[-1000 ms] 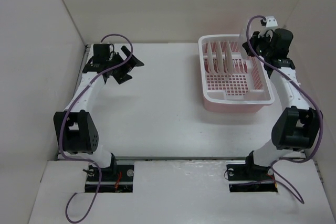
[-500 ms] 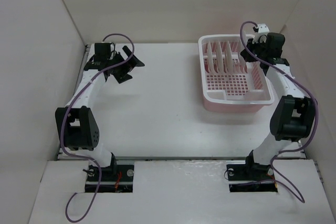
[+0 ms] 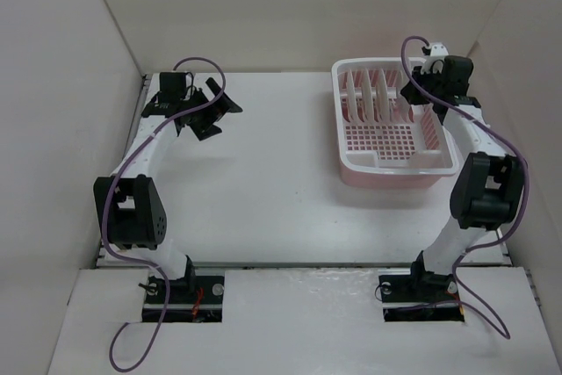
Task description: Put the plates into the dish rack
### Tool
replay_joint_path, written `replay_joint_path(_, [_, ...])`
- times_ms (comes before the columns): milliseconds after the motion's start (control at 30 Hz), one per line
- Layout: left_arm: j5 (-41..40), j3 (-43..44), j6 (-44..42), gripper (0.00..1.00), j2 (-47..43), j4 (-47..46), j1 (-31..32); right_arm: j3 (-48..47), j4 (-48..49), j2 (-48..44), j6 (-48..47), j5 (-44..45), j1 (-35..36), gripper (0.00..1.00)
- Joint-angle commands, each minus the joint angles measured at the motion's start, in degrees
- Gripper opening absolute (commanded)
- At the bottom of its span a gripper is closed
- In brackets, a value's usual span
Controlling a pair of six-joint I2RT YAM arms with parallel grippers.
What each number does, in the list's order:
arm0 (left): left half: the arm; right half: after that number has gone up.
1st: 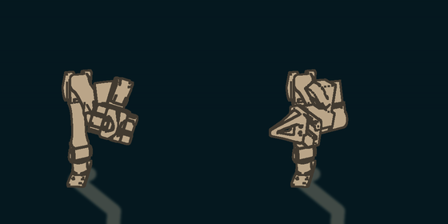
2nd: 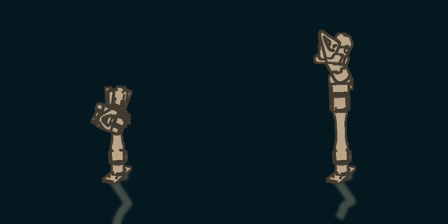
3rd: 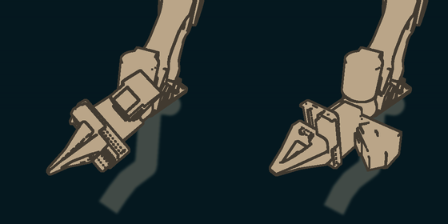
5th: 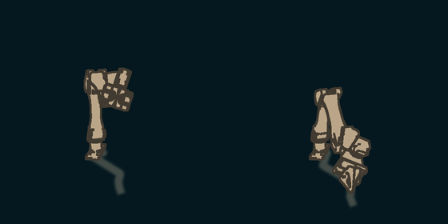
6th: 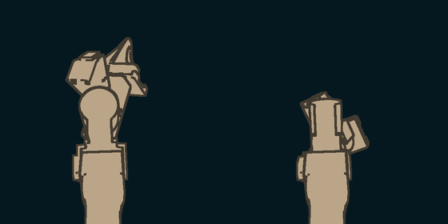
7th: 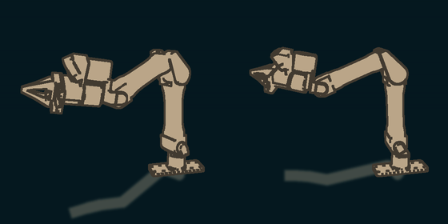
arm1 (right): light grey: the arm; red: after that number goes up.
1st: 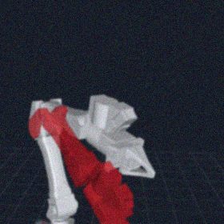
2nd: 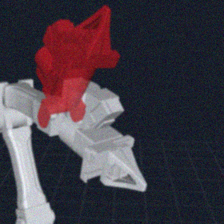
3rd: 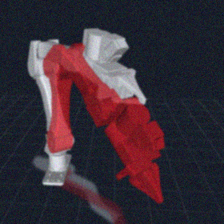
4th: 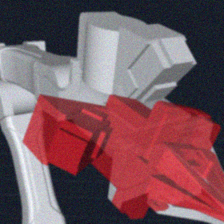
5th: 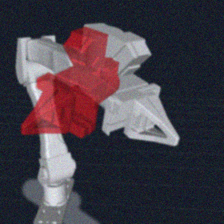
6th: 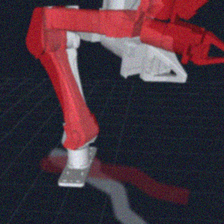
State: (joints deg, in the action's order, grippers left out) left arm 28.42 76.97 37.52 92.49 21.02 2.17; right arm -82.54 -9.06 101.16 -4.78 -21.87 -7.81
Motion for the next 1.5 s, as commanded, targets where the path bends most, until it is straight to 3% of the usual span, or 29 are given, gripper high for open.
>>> replay_joint_path(0, [0.75, 1.87, -0.69, 1.00, -0.20, -0.98, 0.11, -2.63, 3.08, 0.00, 0.64, 0.33, 0.08, 0.00])
replay_joint_path(367, [0.75, 1.34, -0.69, 1.00, 0.85, -0.98, 0.11, -1.57, 3.08, 1.05, 0.64, 3.84, -0.45, 0.00])
replay_joint_path(400, [0.75, 1.34, -1.21, 1.00, 0.85, -0.98, 0.11, -1.57, 3.08, 1.05, 0.64, 3.85, -0.45, 0.10])
replay_joint_path(700, [0.75, 1.87, -1.22, 1.00, 1.38, -0.45, 0.11, -2.09, 2.56, 1.58, 0.64, 4.90, -0.45, 0.43])
replay_joint_path(833, [0.75, 1.87, -1.22, 1.00, 1.38, -0.45, 0.11, -3.24, 1.24, 0.96, 1.17, 4.38, -0.45, 0.50])
replay_joint_path(933, [0.75, 1.87, -1.22, 1.00, 1.38, -0.45, 0.11, -5.87, 0.09, -1.84, 2.31, 4.38, -0.45, 0.71])
replay_joint_path(1000, [0.75, 1.87, -1.74, 1.00, 1.90, -0.45, 0.11, -7.97, -1.48, -4.29, 3.10, 4.90, -0.45, 1.00])
replay_joint_path(1233, [-4.33, 8.10, -3.94, 1.00, 1.38, 3.85, 0.11, -16.49, -8.85, -11.06, 6.45, 6.14, -0.45, 1.00])
replay_joint_path(1467, [-12.42, 16.36, -4.56, 1.00, -5.03, 8.68, 3.18, -23.01, -17.21, -17.65, 8.37, 6.84, 0.69, 1.00])
